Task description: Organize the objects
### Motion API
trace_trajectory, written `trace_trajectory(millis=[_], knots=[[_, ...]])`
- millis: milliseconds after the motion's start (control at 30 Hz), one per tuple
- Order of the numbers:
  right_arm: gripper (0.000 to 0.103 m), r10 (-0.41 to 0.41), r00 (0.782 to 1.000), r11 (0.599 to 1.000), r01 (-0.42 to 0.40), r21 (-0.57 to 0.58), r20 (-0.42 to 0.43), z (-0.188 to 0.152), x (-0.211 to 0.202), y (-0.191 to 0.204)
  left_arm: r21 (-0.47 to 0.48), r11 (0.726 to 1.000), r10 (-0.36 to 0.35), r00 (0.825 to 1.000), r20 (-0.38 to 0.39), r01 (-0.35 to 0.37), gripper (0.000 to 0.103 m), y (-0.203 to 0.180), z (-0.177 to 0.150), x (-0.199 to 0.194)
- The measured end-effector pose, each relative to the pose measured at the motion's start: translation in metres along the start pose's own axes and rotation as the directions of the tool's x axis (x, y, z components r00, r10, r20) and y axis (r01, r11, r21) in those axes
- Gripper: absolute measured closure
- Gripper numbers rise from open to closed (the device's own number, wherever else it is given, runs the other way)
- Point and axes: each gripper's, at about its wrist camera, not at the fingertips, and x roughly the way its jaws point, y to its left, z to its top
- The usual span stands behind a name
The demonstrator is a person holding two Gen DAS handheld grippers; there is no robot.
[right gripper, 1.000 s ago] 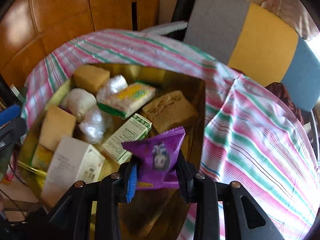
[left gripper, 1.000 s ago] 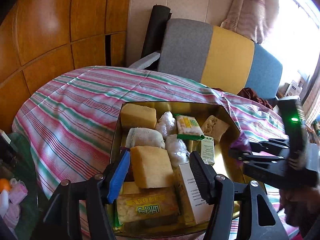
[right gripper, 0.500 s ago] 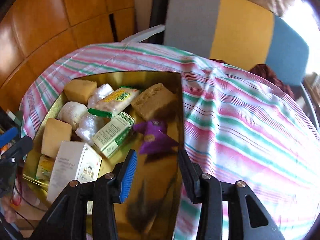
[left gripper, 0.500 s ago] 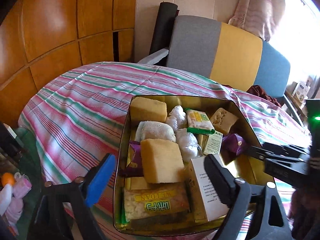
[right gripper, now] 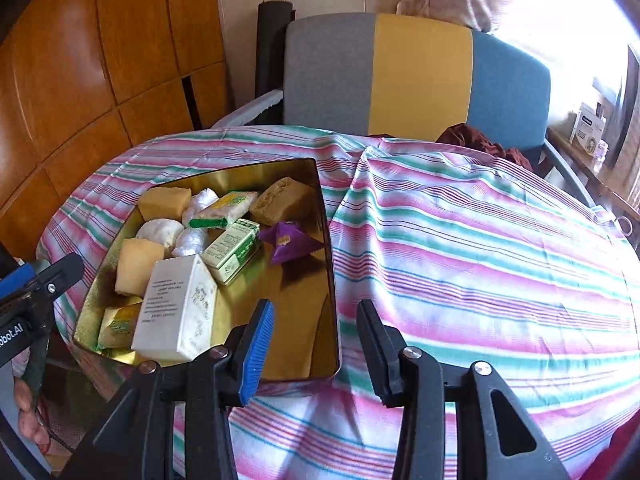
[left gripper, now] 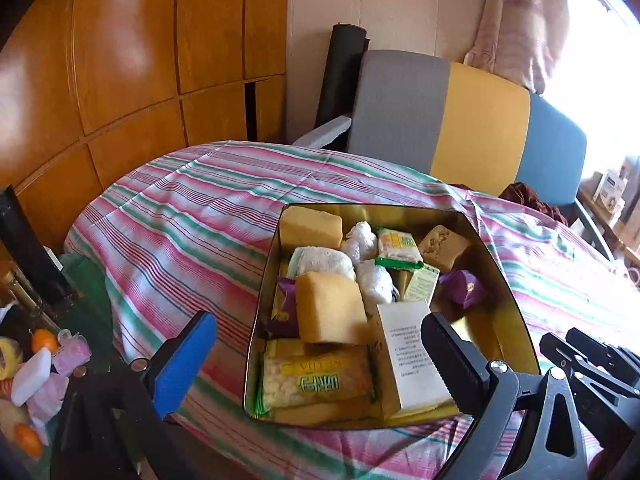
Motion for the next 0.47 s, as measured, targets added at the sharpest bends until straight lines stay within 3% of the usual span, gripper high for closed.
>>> trace_trajectory(millis=[467], knots=[[0.06, 0.008, 1.0, 1.0, -0.008, -0.019, 0.001, -0.002, -0.003, 0.019, -0.003, 1.0, -0.025, 0.999, 0.038, 0.025, 0.001, 0.005, -0.009, -0.012]])
